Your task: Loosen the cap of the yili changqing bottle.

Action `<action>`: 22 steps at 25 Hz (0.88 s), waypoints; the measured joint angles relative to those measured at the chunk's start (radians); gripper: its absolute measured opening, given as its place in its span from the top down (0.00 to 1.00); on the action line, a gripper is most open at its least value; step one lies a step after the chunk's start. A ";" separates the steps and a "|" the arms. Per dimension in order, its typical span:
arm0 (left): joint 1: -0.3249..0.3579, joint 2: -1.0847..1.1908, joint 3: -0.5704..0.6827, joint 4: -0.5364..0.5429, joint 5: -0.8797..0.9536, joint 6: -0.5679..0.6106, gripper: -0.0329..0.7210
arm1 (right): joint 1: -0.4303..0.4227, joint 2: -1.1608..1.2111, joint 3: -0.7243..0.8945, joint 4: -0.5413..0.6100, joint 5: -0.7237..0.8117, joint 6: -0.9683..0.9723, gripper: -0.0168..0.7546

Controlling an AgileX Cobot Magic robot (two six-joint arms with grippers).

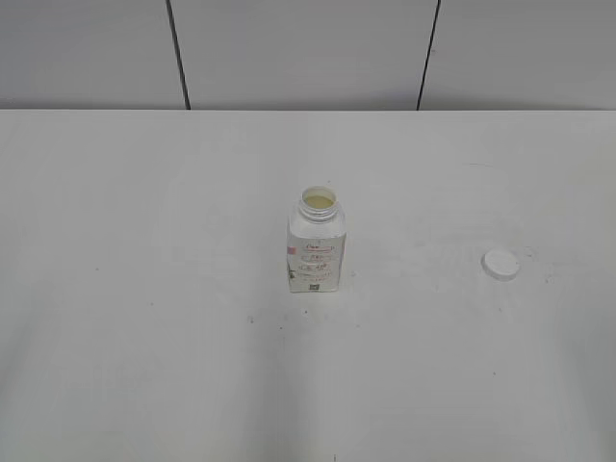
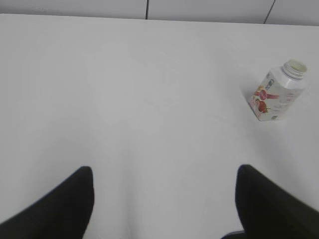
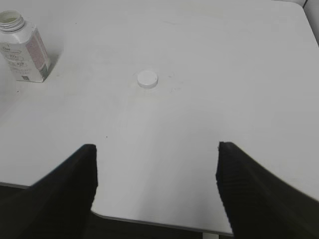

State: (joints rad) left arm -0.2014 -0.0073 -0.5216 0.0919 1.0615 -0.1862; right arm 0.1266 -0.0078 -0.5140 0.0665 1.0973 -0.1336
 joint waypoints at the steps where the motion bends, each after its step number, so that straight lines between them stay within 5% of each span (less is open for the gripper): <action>1: 0.021 0.000 0.000 0.000 0.000 0.000 0.25 | 0.000 0.000 0.000 -0.004 0.000 0.000 0.22; 8: 0.195 0.000 0.000 0.000 0.000 0.000 0.25 | 0.000 0.000 0.000 -0.024 0.000 -0.001 0.22; 22: 0.203 0.000 0.000 -0.004 0.000 0.000 0.25 | 0.000 0.000 0.000 -0.025 0.000 -0.001 0.22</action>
State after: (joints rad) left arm 0.0012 -0.0073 -0.5216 0.0880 1.0615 -0.1862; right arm 0.1266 -0.0078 -0.5140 0.0410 1.0973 -0.1345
